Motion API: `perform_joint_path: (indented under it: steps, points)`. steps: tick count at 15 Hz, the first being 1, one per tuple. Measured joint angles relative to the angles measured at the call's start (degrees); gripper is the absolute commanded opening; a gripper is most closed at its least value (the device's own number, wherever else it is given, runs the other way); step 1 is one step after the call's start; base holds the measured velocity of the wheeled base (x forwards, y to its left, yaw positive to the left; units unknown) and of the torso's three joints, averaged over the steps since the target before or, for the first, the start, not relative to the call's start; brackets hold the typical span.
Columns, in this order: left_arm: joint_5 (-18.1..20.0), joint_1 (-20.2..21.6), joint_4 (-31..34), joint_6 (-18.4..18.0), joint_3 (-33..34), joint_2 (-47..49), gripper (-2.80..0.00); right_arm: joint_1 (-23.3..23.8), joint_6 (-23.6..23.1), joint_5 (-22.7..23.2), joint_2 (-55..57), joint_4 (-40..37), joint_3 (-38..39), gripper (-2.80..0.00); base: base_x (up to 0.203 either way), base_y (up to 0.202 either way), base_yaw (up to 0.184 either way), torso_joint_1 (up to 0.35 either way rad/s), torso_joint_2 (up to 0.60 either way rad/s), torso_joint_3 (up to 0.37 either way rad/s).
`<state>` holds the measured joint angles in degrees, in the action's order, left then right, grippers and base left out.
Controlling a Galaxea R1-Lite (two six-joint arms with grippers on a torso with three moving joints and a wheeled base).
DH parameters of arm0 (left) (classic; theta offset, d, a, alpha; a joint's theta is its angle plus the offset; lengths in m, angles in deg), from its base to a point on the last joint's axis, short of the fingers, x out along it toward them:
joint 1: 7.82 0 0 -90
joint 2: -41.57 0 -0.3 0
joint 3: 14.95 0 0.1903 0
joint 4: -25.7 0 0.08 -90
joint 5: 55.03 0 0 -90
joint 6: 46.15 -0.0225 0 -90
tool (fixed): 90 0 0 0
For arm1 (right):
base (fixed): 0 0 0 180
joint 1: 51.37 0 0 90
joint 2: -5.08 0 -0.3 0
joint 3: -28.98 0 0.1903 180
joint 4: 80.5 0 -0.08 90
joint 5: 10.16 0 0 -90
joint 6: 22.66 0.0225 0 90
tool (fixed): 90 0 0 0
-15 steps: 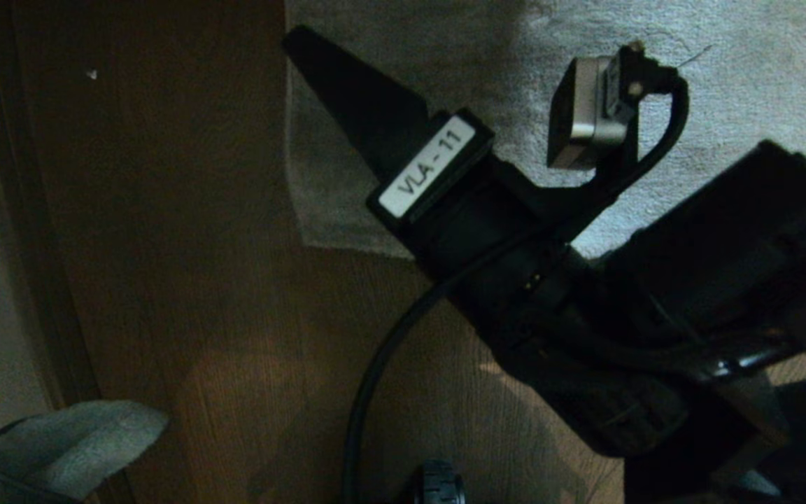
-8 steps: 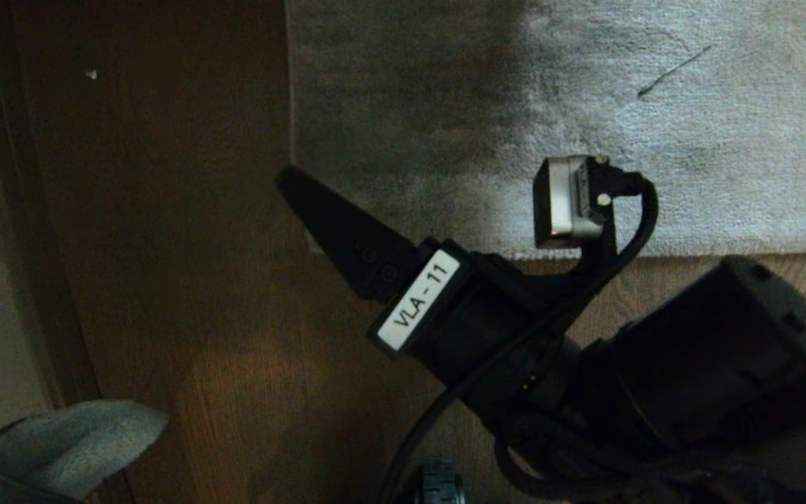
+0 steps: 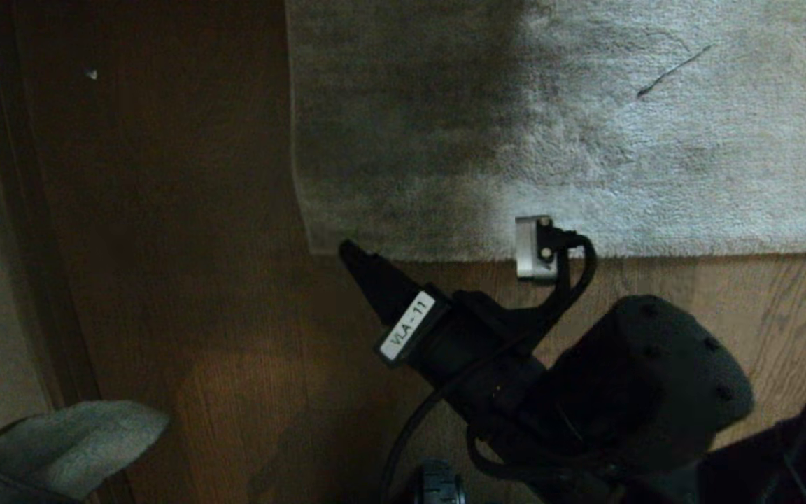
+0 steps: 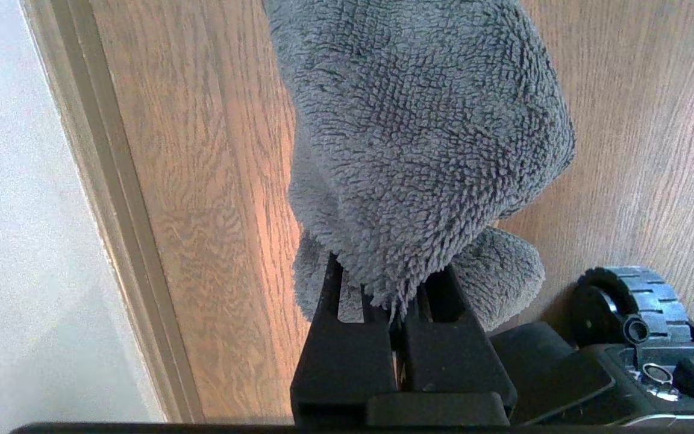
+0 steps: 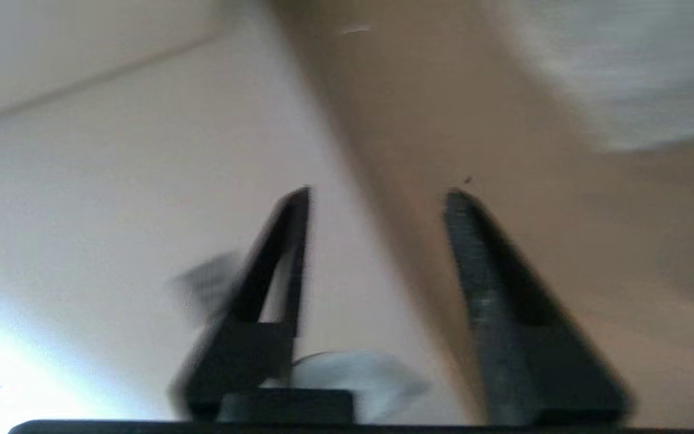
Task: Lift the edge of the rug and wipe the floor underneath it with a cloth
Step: Lay down the carpet
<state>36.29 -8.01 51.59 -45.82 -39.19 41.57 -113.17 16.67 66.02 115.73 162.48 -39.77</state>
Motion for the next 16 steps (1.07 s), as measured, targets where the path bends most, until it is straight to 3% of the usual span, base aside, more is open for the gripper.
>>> perform_joint_path:
  steps: [4,12,16]
  points:
    - [-0.02,0.00,0.01,0.00,0.00,0.00,-2.80,6.00,1.26,-4.51,7.29,0.76,-0.30,-2.80,0.000,0.000,0.000,0.000,0.00,0.000]
    - [-0.02,0.00,0.01,0.00,0.00,0.00,-2.80,11.82,0.36,-4.87,11.55,0.89,-0.56,-2.80,0.000,0.000,0.000,0.000,0.00,0.000]
    - [-0.02,0.00,0.01,-0.02,0.00,0.00,-2.80,15.67,-3.62,-4.63,10.43,0.84,-2.12,-2.80,0.000,0.000,0.000,0.000,0.00,0.000]
